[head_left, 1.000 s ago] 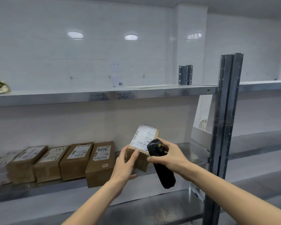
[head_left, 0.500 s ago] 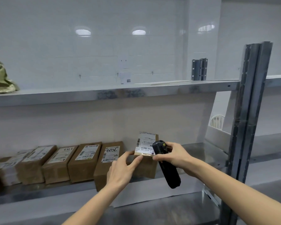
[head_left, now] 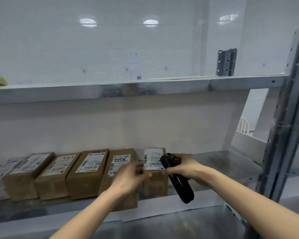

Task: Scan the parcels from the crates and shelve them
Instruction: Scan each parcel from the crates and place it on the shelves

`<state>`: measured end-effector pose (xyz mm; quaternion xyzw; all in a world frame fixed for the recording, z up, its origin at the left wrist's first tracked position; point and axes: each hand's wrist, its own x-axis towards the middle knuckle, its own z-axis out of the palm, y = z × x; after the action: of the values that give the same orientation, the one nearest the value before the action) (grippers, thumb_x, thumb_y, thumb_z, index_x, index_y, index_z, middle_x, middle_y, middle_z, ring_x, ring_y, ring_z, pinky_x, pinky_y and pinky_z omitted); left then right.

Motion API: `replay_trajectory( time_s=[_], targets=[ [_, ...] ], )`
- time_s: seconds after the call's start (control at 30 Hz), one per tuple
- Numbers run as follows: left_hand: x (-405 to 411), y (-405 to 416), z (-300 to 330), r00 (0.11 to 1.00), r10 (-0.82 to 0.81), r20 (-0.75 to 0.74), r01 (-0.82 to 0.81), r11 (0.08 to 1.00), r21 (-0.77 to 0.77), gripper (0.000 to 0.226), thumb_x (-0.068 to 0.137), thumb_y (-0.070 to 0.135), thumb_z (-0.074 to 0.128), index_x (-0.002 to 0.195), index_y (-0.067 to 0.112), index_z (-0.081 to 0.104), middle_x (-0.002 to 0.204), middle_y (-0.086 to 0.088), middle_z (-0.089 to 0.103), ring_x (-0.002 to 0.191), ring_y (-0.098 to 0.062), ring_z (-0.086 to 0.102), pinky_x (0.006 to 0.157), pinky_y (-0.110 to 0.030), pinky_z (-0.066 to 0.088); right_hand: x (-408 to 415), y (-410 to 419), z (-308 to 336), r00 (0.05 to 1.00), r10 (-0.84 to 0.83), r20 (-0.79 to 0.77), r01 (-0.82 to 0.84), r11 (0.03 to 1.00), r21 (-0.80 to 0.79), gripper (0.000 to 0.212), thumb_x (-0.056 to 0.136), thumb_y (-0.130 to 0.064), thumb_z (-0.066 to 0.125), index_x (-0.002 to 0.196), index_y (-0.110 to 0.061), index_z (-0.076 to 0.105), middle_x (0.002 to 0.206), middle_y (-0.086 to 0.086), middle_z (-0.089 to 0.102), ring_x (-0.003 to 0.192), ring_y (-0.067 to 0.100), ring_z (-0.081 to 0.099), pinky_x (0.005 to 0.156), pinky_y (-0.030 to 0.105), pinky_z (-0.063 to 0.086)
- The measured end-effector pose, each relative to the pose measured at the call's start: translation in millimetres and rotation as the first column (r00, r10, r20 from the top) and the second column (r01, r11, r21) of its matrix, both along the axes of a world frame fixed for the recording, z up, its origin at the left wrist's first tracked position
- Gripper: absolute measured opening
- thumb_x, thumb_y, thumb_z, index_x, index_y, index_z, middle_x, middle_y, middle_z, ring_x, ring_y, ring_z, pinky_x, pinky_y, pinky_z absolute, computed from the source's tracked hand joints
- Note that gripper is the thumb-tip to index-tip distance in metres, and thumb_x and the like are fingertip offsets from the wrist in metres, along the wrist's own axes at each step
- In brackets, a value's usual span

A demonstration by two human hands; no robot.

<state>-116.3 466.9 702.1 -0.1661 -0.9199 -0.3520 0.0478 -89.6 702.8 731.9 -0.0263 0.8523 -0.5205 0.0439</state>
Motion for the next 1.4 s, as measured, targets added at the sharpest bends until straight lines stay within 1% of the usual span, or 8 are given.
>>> replay_trajectory(
  time_s=[0.17, 0.37, 0.7, 1.0, 1.1, 1.27, 1.33, 1.4],
  targets=[
    [-11, 0, -7, 0.996, 0.058, -0.062, -0.060, 0.998, -0.028, 0.038, 0.089, 0.046, 0.070, 0.124, 0.029, 0.067, 0.119, 0.013, 0.071, 0.108, -0.005, 0.066, 0.095, -0.030, 0.055, -26, -3, -7, 0.999, 0.029, 0.023, -0.030, 0.999, 0.027, 0.043, 0.078, -0.021, 0.087, 0.118, -0.029, 0.072, 0.097, -0.002, 0.078, 0.075, 0.008, 0.074, 0.058, 0.017, 0.053],
    [-38, -3, -12, 0.992, 0.120, -0.025, -0.120, 0.992, -0.029, 0.057, 0.086, 0.056, 0.068, 0.133, 0.025, 0.061, 0.127, 0.010, 0.069, 0.113, -0.006, 0.064, 0.098, -0.032, 0.054, -60, 1, -6, 0.992, 0.125, 0.027, -0.126, 0.991, 0.039, 0.048, 0.075, -0.017, 0.087, 0.119, -0.029, 0.073, 0.096, -0.004, 0.076, 0.079, 0.010, 0.073, 0.062, 0.018, 0.053],
    [-63, 9, -16, 0.984, 0.173, -0.041, -0.174, 0.984, -0.023, 0.046, 0.092, 0.051, 0.065, 0.132, 0.029, 0.060, 0.127, 0.014, 0.066, 0.114, -0.005, 0.061, 0.091, -0.021, 0.048, -99, 11, -11, 0.984, 0.178, 0.012, -0.178, 0.982, 0.062, 0.046, 0.076, -0.010, 0.083, 0.119, -0.024, 0.073, 0.103, 0.003, 0.076, 0.082, 0.011, 0.073, 0.067, 0.019, 0.055],
    [-62, 1, -2, 0.974, 0.220, -0.056, -0.214, 0.973, 0.090, 0.056, 0.083, 0.060, 0.068, 0.131, 0.030, 0.064, 0.128, 0.016, 0.066, 0.122, -0.007, 0.059, 0.104, -0.033, 0.048, -98, 16, -1, 0.988, 0.135, -0.070, -0.130, 0.989, 0.070, 0.046, 0.076, -0.012, 0.088, 0.115, -0.031, 0.074, 0.104, 0.000, 0.077, 0.088, 0.014, 0.075, 0.075, 0.023, 0.062],
    [-51, -9, 9, 0.965, 0.253, -0.076, -0.242, 0.962, 0.124, 0.053, 0.087, 0.054, 0.070, 0.133, 0.029, 0.062, 0.129, 0.014, 0.064, 0.123, -0.008, 0.057, 0.105, -0.031, 0.045, -86, 17, 15, 0.987, 0.111, -0.116, -0.097, 0.988, 0.117, 0.046, 0.075, -0.022, 0.090, 0.115, -0.038, 0.072, 0.103, -0.005, 0.076, 0.086, 0.012, 0.075, 0.081, 0.030, 0.063],
    [-21, -44, 33, 0.965, 0.244, -0.095, -0.225, 0.959, 0.174, 0.061, 0.088, 0.060, 0.064, 0.139, 0.029, 0.055, 0.128, 0.008, 0.066, 0.115, -0.009, 0.061, 0.097, -0.033, 0.052, -58, -6, 57, 0.986, 0.077, -0.148, -0.048, 0.981, 0.190, 0.095, 0.066, -0.045, 0.092, 0.150, -0.042, 0.048, 0.108, -0.006, 0.073, 0.092, 0.011, 0.073, 0.080, 0.025, 0.056],
    [-5, -67, 48, 0.955, 0.262, -0.138, -0.235, 0.954, 0.187, 0.057, 0.089, 0.056, 0.065, 0.136, 0.025, 0.058, 0.121, 0.009, 0.069, 0.107, -0.005, 0.063, 0.091, -0.022, 0.051, -40, -31, 75, 0.976, 0.106, -0.189, -0.062, 0.973, 0.224, 0.089, 0.061, -0.051, 0.091, 0.143, -0.039, 0.057, 0.103, -0.007, 0.076, 0.089, 0.011, 0.075, 0.083, 0.029, 0.059],
    [17, -99, 61, 0.938, 0.293, -0.186, -0.253, 0.944, 0.214, 0.056, 0.089, 0.057, 0.065, 0.134, 0.026, 0.060, 0.117, 0.012, 0.070, 0.112, -0.007, 0.063, 0.096, -0.028, 0.050, -21, -67, 90, 0.969, 0.126, -0.212, -0.065, 0.959, 0.275, 0.076, 0.059, -0.055, 0.091, 0.127, -0.030, 0.066, 0.101, -0.005, 0.077, 0.090, 0.012, 0.074, 0.088, 0.037, 0.062]
  ],
)
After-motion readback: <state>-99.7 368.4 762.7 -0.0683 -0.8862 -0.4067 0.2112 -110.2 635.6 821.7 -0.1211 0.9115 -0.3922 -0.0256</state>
